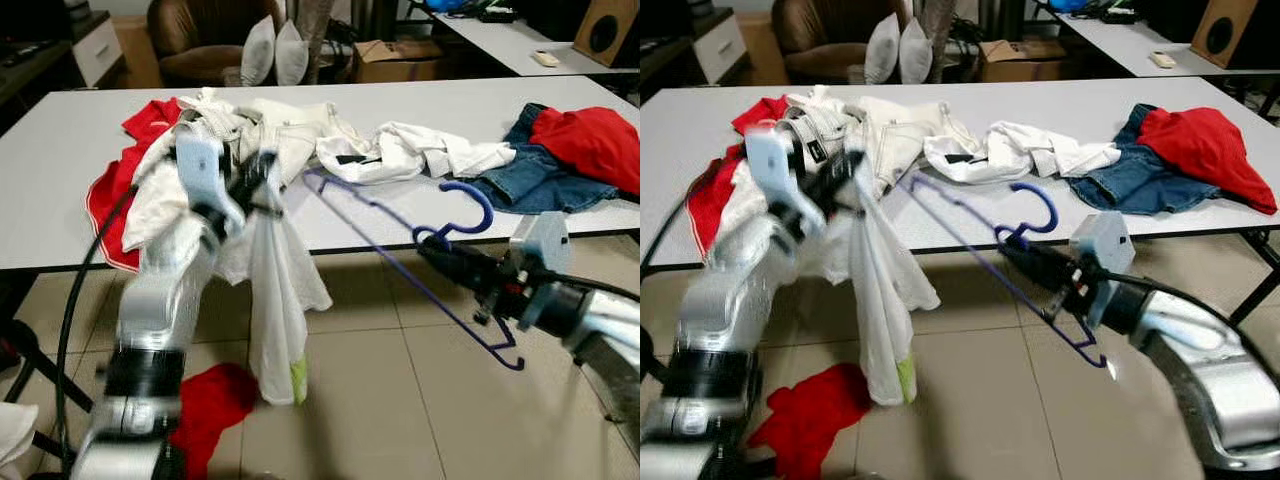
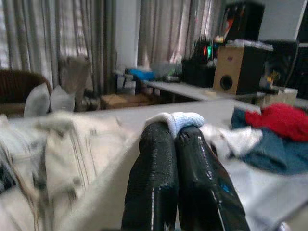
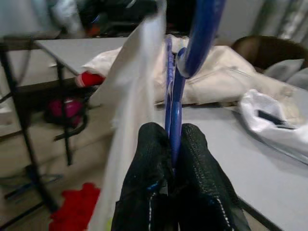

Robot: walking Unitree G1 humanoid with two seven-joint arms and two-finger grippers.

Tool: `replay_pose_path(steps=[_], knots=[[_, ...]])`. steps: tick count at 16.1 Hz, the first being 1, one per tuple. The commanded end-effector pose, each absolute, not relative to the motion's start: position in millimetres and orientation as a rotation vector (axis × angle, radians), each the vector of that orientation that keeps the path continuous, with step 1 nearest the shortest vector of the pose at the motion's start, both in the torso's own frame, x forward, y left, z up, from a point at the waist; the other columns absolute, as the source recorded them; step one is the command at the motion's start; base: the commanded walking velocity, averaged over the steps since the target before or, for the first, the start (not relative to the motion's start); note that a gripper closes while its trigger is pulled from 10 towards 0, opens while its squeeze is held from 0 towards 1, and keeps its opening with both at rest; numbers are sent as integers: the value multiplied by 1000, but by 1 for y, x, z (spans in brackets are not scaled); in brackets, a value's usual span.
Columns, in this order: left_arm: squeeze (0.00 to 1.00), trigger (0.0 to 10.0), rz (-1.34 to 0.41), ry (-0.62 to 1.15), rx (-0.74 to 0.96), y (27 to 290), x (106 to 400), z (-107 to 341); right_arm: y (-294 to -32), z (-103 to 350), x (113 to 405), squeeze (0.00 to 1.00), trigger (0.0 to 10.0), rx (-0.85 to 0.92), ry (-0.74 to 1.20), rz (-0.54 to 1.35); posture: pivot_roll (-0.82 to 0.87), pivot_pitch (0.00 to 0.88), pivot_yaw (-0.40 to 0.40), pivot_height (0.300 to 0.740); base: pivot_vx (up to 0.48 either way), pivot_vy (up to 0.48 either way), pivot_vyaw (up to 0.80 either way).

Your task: Hang hanger

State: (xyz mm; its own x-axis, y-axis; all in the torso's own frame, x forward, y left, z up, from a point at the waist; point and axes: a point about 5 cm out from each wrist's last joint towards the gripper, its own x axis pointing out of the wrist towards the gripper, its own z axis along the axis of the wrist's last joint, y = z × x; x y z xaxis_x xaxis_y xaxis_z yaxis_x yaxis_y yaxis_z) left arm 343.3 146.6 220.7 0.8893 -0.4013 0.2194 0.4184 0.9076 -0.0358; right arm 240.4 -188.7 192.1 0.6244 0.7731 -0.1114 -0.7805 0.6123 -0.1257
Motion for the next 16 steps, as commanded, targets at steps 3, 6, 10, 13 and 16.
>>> replay_pose_path(steps=[3,6,10,13,16], knots=[[0,10000,-344,-291,-83,163,359,254,-194,209,223,0,10000,-188,123,1070,-163,0,29,740,294,0,0],[0,10000,-297,-297,-55,170,365,266,-191,217,234,0,10000,-228,102,1064,-160,0,19,740,352,0,0],[0,10000,-311,-345,-42,169,367,284,-174,220,242,0,10000,-262,40,1075,-154,0,14,740,362,0,400],[0,10000,-324,-423,18,170,371,315,-164,226,241,0,10000,-256,37,1213,-149,0,10,740,366,0,533],[0,10000,-309,-456,40,176,374,331,-162,230,242,0,10000,-279,31,1257,-152,0,17,740,368,0,0]])
